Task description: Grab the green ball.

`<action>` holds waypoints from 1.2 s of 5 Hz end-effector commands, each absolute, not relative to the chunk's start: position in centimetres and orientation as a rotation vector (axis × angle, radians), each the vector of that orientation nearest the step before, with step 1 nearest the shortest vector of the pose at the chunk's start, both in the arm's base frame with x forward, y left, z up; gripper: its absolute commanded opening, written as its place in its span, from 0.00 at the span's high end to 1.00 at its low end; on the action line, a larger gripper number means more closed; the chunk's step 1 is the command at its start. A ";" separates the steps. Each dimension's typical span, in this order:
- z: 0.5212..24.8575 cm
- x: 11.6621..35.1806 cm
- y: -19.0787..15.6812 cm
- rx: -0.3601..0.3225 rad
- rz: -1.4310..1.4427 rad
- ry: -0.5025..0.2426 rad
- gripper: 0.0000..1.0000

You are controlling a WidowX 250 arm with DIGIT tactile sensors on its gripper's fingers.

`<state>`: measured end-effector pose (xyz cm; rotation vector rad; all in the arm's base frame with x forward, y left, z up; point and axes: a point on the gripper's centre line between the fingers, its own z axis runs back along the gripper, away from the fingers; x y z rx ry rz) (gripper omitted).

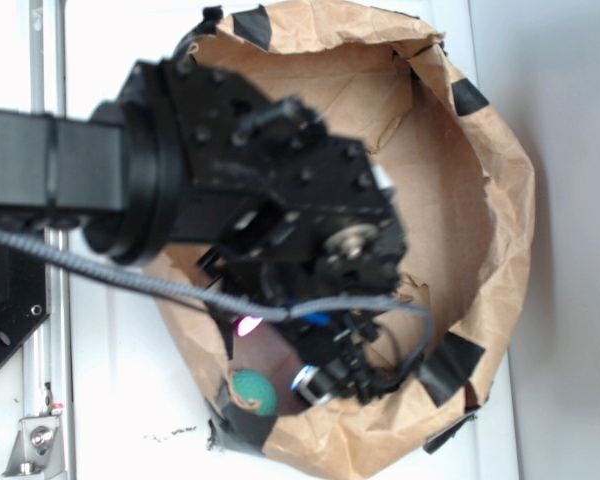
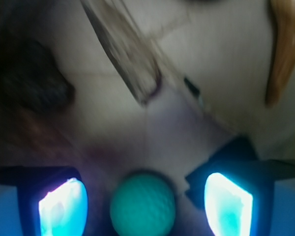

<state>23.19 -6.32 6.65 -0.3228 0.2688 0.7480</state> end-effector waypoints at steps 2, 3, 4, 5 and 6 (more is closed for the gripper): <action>6.7 22.2 -6.4 -0.362 0.748 0.243 0.00; 6.5 22.3 -6.2 -0.345 0.747 0.229 0.00; 6.2 22.5 -6.3 -0.340 0.743 0.215 0.00; 6.0 23.2 -6.5 -0.402 0.724 0.193 0.00; 4.3 24.1 -7.5 -0.423 0.687 0.153 0.00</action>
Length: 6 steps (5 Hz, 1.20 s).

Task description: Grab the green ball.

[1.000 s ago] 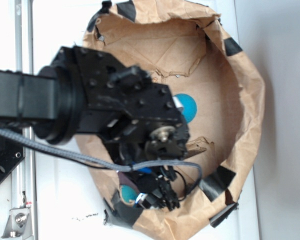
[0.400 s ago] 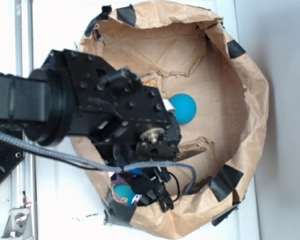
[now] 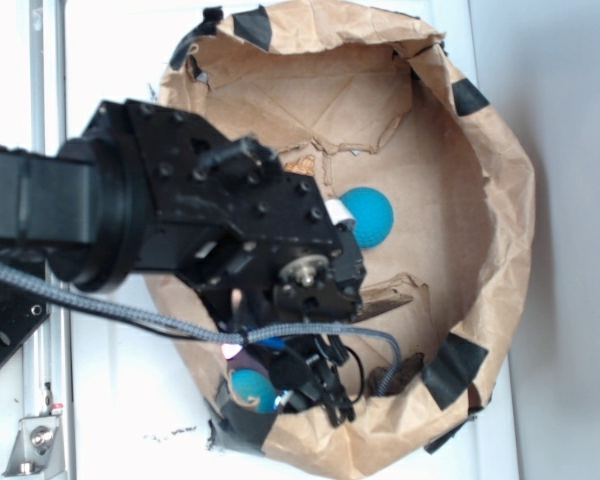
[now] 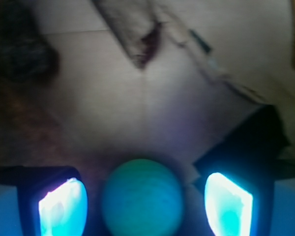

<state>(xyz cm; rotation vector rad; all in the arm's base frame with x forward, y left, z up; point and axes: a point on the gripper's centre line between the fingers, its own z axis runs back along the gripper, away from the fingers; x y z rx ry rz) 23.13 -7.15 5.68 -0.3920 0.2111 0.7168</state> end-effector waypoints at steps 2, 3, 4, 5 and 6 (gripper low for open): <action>1.0 23.6 -9.3 -0.432 0.643 0.228 0.00; 0.9 23.2 -9.2 -0.428 0.673 0.257 1.00; 1.5 23.1 -8.9 -0.439 0.672 0.243 1.00; 1.8 23.1 -8.7 -0.437 0.672 0.232 1.00; 2.4 23.0 -8.5 -0.432 0.660 0.216 1.00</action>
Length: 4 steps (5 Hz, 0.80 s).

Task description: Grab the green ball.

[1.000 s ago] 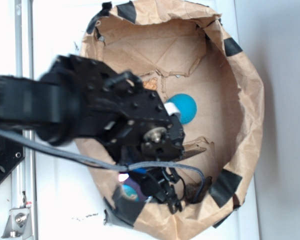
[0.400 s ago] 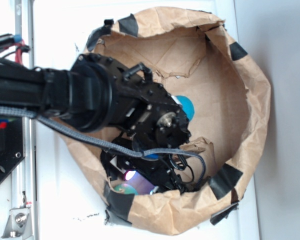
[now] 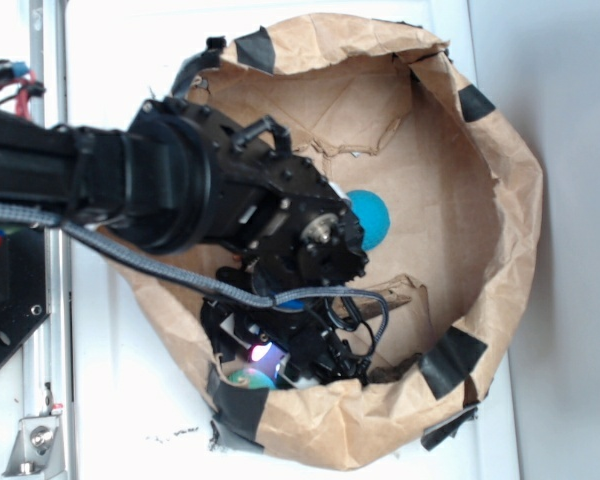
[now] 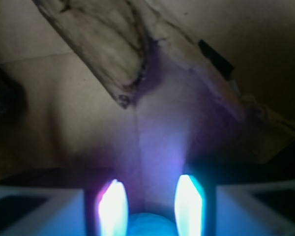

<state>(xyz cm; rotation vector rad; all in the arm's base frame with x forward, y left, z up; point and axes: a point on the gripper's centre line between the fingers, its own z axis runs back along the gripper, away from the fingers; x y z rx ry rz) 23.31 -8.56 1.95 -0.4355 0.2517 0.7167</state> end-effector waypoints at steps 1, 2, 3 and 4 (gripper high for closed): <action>4.1 22.7 -7.5 -0.378 0.643 0.157 0.00; 6.0 22.5 -6.6 -0.373 0.656 0.094 0.00; 7.2 22.1 -5.9 -0.405 0.683 0.072 0.00; 6.9 21.8 -6.3 -0.434 0.683 0.140 0.00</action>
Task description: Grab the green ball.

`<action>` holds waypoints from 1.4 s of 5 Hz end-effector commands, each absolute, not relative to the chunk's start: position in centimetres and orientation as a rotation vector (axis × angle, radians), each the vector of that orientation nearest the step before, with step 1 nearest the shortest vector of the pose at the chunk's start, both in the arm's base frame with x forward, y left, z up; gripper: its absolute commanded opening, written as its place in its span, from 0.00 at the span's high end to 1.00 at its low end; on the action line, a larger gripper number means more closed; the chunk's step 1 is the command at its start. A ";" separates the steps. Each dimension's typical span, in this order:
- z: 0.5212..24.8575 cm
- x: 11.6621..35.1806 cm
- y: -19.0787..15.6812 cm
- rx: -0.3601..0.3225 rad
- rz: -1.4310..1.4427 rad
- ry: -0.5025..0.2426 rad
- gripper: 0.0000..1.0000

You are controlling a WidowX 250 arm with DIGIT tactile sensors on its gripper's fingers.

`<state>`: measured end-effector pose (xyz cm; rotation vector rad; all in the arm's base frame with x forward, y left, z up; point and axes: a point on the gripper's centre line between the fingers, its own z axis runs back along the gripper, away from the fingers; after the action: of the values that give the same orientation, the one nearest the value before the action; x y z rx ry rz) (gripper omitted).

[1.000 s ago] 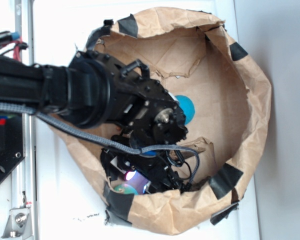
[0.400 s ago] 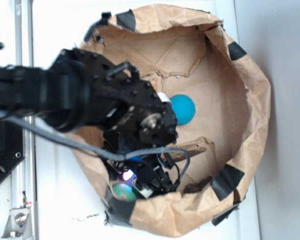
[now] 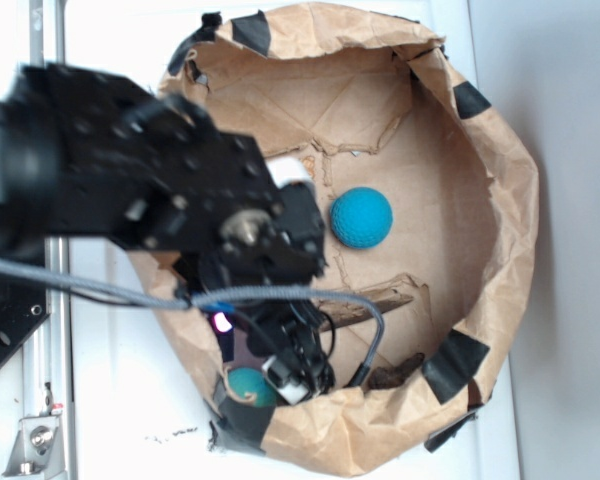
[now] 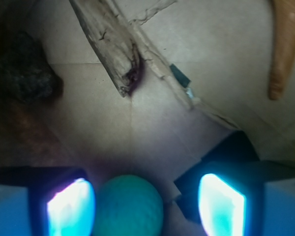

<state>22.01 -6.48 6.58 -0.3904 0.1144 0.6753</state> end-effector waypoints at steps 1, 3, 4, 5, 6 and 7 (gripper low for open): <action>5.7 21.4 -7.1 -0.420 0.663 0.195 0.00; 2.2 20.8 -9.3 -0.399 0.612 0.335 0.00; 1.5 20.4 -10.2 -0.391 0.582 0.364 0.00; 1.6 20.4 -10.1 -0.391 0.573 0.352 0.00; 1.8 20.6 -9.7 -0.390 0.608 0.343 1.00; 2.0 20.8 -9.7 -0.401 0.608 0.338 1.00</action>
<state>21.56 -9.12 2.06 -0.4021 0.3410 0.6520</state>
